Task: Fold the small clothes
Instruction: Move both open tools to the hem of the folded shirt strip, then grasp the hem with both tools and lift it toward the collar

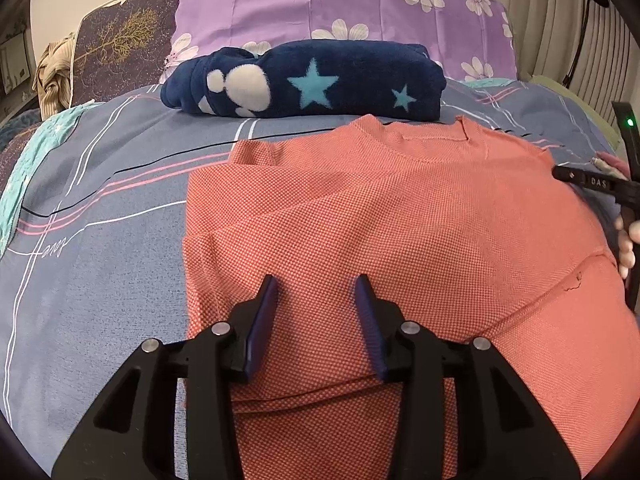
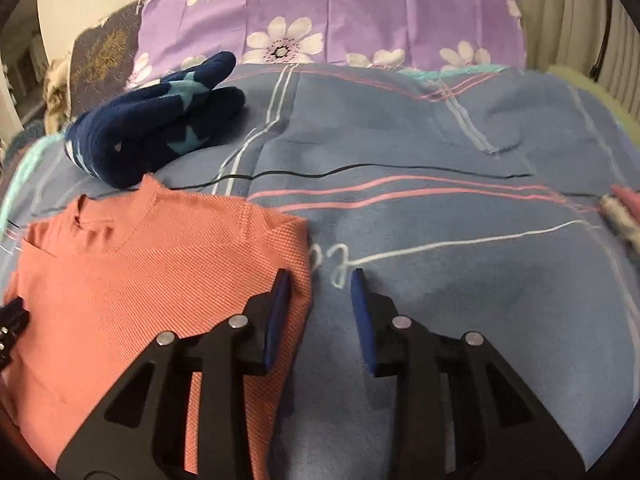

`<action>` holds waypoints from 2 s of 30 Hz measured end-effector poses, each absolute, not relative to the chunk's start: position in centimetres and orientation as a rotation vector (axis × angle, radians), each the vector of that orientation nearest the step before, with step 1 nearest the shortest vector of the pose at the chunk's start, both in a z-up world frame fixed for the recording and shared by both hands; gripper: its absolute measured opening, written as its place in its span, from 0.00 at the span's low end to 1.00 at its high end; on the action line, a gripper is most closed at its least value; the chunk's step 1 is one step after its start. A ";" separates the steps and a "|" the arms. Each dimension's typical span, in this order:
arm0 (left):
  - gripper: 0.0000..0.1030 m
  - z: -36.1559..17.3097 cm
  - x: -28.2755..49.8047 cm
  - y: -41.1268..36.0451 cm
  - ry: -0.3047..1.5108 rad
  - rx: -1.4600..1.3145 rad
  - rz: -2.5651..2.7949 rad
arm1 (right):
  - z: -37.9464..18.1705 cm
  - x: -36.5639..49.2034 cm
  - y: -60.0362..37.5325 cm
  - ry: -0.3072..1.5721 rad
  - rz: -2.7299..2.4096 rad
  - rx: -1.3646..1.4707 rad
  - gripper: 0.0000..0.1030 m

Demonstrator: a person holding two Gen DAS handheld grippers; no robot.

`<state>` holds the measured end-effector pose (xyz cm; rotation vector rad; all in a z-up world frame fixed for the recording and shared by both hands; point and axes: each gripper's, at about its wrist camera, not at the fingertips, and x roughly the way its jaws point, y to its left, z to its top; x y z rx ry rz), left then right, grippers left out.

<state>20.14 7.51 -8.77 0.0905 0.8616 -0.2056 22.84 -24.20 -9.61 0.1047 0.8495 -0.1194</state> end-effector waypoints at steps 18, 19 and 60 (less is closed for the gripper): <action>0.64 -7.8 8.5 12.1 0.916 0.021 -0.222 | -9.5 7.8 -22.4 0.876 0.096 0.184 0.27; 0.64 -7.9 7.4 12.4 0.929 0.002 -0.248 | -9.6 6.6 -22.6 0.877 0.114 0.210 0.28; 0.44 -9.0 -11.8 12.1 0.959 -0.167 -0.621 | -10.4 -17.5 -20.6 0.910 0.234 0.361 0.39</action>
